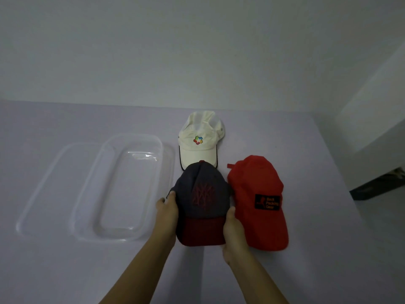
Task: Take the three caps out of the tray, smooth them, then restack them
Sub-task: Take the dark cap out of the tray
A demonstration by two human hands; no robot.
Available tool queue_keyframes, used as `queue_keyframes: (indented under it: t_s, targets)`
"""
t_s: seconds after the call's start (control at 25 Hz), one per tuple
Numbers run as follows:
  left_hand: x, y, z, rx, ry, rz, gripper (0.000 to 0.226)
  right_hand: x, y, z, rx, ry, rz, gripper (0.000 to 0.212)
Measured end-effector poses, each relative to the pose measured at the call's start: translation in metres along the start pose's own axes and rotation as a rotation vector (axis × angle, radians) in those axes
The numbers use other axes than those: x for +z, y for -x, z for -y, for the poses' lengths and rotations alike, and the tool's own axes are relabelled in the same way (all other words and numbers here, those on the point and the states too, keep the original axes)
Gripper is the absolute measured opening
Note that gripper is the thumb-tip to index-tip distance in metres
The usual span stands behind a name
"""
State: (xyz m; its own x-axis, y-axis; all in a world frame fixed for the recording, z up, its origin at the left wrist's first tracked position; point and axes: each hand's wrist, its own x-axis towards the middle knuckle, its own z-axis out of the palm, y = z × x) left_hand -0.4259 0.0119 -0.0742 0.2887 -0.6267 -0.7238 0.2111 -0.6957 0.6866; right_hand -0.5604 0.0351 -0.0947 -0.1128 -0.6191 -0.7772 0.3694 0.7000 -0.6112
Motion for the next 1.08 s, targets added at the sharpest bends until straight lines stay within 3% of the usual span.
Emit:
queue_keyframes:
  t_s: [0.16,0.32,0.48,0.64,0.72,0.84,1.0,1.08]
  targets:
    - [0.0,0.008,-0.001,-0.046,0.019,0.0,0.059,0.015,0.021,0.017,-0.034,-0.022,-0.015,0.053]
    - [-0.001,0.015,-0.008,0.031,-0.065,-0.055,0.065,0.022,0.029,0.035,-0.012,-0.072,0.036,0.046]
    - [0.0,0.025,-0.021,-0.065,0.271,0.114,0.052,0.04,0.033,0.035,0.039,-0.193,-0.01,0.034]
    - [-0.003,0.037,-0.031,-0.093,0.513,0.247,0.045,0.051,0.033,0.024,-0.055,-0.258,-0.025,0.03]
    - [-0.013,0.039,-0.039,-0.02,0.436,0.262,0.042,0.047,0.044,0.032,-0.086,-0.289,0.004,0.028]
    - [-0.022,0.038,-0.045,-0.012,0.287,0.214,0.038,0.041,0.048,0.043,-0.151,-0.16,0.005,0.044]
    - [-0.029,0.029,-0.038,0.083,0.147,0.044,0.051,0.05,0.054,0.045,-0.008,-0.116,0.078,0.053]
    - [-0.035,0.03,-0.038,0.089,0.206,0.053,0.047,0.053,0.059,0.045,0.006,-0.17,0.133,0.051]
